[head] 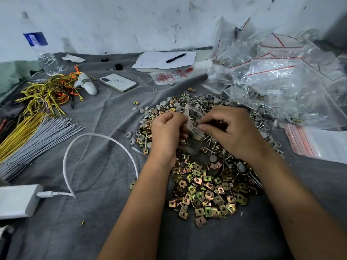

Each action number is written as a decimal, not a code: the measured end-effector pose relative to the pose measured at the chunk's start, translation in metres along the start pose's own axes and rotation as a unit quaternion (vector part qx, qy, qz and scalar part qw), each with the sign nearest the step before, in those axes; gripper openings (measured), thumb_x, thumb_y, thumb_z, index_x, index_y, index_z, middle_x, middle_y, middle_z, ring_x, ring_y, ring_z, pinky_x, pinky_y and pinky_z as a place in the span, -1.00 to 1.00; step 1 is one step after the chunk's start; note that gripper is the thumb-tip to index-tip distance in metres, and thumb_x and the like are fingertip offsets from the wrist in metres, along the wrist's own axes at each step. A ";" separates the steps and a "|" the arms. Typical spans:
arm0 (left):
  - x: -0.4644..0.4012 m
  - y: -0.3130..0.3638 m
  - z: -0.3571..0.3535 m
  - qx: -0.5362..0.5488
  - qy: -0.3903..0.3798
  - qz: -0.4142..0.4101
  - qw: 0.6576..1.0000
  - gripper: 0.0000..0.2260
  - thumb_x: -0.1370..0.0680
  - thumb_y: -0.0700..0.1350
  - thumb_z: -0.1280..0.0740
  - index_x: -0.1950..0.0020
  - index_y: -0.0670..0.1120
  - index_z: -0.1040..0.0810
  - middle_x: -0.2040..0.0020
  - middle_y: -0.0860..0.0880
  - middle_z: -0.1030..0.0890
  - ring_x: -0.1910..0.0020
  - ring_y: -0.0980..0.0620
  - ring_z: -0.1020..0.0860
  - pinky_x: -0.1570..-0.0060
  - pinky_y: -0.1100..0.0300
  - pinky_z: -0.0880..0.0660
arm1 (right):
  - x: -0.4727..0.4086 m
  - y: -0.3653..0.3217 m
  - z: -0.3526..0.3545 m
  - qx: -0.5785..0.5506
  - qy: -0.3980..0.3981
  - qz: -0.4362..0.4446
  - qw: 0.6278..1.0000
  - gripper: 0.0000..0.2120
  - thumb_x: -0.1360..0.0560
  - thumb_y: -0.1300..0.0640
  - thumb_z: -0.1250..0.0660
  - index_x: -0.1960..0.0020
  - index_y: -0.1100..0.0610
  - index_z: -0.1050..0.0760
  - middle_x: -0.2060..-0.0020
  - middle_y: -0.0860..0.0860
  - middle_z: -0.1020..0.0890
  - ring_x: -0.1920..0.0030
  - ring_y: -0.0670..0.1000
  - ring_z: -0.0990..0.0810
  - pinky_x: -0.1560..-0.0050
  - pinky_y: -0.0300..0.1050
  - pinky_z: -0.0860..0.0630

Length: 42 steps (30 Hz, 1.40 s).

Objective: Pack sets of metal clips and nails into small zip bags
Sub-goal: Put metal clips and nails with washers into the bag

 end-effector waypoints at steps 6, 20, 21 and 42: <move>-0.001 0.000 0.001 0.014 -0.011 0.010 1.000 -0.64 -0.58 -0.32 -0.31 0.41 -0.06 -0.49 0.46 0.01 -0.44 0.48 0.08 -0.38 0.45 0.25 -0.37 | 0.005 0.004 0.007 -0.019 -0.072 -0.038 0.996 -0.60 -0.36 -0.13 -0.58 -0.12 0.02 -0.70 0.02 -0.13 -0.62 0.02 -0.08 -0.60 0.01 -0.12 -0.55; 0.002 0.004 0.000 0.028 -0.043 0.012 0.999 -0.76 -0.61 -0.27 -0.32 0.26 -0.13 -0.52 0.35 -0.04 -0.46 0.42 0.08 -0.41 0.39 0.28 -0.41 | 0.005 -0.002 0.002 -0.061 0.029 -0.059 0.996 -0.60 -0.51 -0.31 -0.35 0.01 0.03 -0.67 0.29 -0.06 -0.68 0.34 -0.02 -0.64 0.34 0.07 -0.55; 0.002 0.004 0.000 0.044 -0.036 0.010 0.998 -0.77 -0.61 -0.27 -0.32 0.25 -0.12 -0.52 0.34 -0.04 -0.47 0.41 0.08 -0.42 0.38 0.27 -0.42 | 0.006 -0.003 0.002 -0.065 0.011 -0.051 0.996 -0.60 -0.50 -0.30 -0.37 -0.02 0.02 -0.67 0.27 -0.07 -0.68 0.34 -0.05 -0.65 0.34 0.03 -0.56; 0.009 0.004 -0.009 0.009 -0.088 -0.126 0.988 -0.82 -0.56 -0.32 -0.36 0.25 -0.18 -0.55 0.33 -0.12 -0.56 0.37 0.02 -0.54 0.34 0.23 -0.50 | -0.030 -0.026 0.024 0.059 0.020 -0.156 0.986 -0.74 -0.36 0.20 -0.64 0.15 -0.02 -0.58 0.35 -0.09 -0.65 0.34 -0.12 -0.64 0.28 -0.19 -0.57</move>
Point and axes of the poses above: each hand's wrist, its own x-axis away from the middle knuckle, its own z-axis out of the back of the hand, y = z × x, the point moved 1 cm from there along -x, towards the middle knuckle
